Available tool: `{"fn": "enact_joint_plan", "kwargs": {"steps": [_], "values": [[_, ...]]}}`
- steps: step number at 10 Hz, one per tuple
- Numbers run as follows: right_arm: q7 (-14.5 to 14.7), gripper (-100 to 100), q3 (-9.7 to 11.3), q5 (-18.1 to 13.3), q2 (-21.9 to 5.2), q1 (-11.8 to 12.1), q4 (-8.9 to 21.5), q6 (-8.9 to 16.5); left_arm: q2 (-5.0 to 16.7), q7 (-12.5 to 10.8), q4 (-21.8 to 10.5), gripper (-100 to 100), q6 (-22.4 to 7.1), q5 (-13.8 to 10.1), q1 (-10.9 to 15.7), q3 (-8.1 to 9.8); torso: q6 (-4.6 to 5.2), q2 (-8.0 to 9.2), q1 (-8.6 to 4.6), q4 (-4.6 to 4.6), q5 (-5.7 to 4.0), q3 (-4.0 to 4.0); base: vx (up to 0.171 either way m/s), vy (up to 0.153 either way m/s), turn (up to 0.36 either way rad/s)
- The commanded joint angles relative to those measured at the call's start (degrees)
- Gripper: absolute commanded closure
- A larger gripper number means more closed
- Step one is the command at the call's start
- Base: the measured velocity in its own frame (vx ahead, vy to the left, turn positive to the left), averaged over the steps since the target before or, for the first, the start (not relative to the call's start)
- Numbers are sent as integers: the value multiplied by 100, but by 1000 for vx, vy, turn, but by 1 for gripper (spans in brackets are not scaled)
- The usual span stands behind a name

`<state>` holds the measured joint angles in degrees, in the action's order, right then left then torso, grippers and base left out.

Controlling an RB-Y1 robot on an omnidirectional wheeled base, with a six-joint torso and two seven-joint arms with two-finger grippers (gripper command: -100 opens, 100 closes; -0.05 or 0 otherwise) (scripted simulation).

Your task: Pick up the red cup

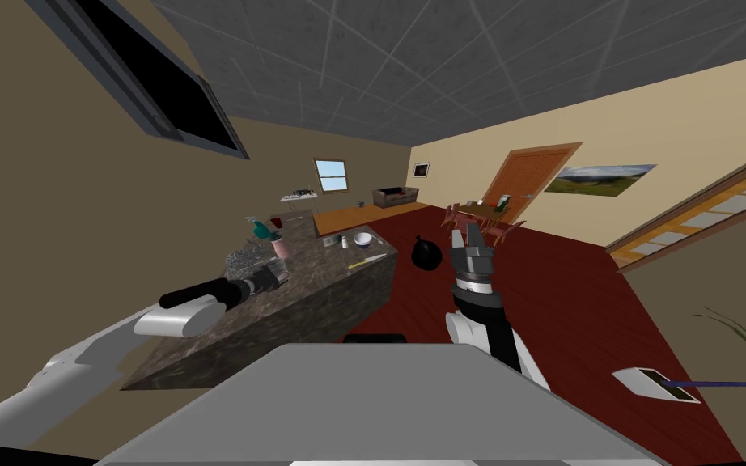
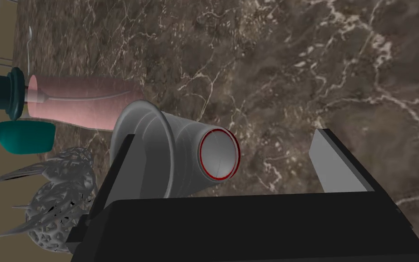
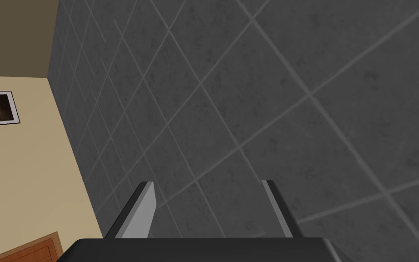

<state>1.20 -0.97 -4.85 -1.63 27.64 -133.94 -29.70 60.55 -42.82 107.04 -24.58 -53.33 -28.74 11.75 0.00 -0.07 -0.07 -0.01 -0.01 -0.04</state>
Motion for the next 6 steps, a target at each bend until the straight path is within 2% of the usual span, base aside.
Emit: {"fn": "enact_joint_plan", "kwargs": {"steps": [1, 2, 3, 4, 5, 6], "values": [[0, 0, 0, 0, 0, 0, 0, 0, 95, -151, -15, -100, -262, -69, -43, 42, 0, 0, 0, 0, 0, 0, 14, -15, -36], [0, 0, 0, 0, 0, 0, 0, 0, 351, -388, -145, -100, -447, -282, -54, 80, -3, 1, 1, 0, 1, 1, 18, -19, -66], [0, 0, 0, 0, 0, 0, 0, 0, 353, -388, -145, -100, -558, -282, -54, 80, 0, 0, 0, 0, 0, 0, 15, -14, -37], [0, 0, 0, 0, 0, 0, 0, 0, 568, -621, -271, -100, -820, -461, -63, 122, -3, 1, 1, 0, 0, 1, 20, -18, -80], [0, 0, 0, 0, 0, 0, 0, 0, 603, -621, -271, -100, -849, -487, -63, 122, -1, 0, 1, 0, 0, 0, 15, -14, -39], [0, 0, 0, 0, 0, 0, 0, 0, 816, -848, -394, -100, -1100, -681, -71, 167, -2, 1, 2, 0, 1, 0, 15, -16, -65]]}}
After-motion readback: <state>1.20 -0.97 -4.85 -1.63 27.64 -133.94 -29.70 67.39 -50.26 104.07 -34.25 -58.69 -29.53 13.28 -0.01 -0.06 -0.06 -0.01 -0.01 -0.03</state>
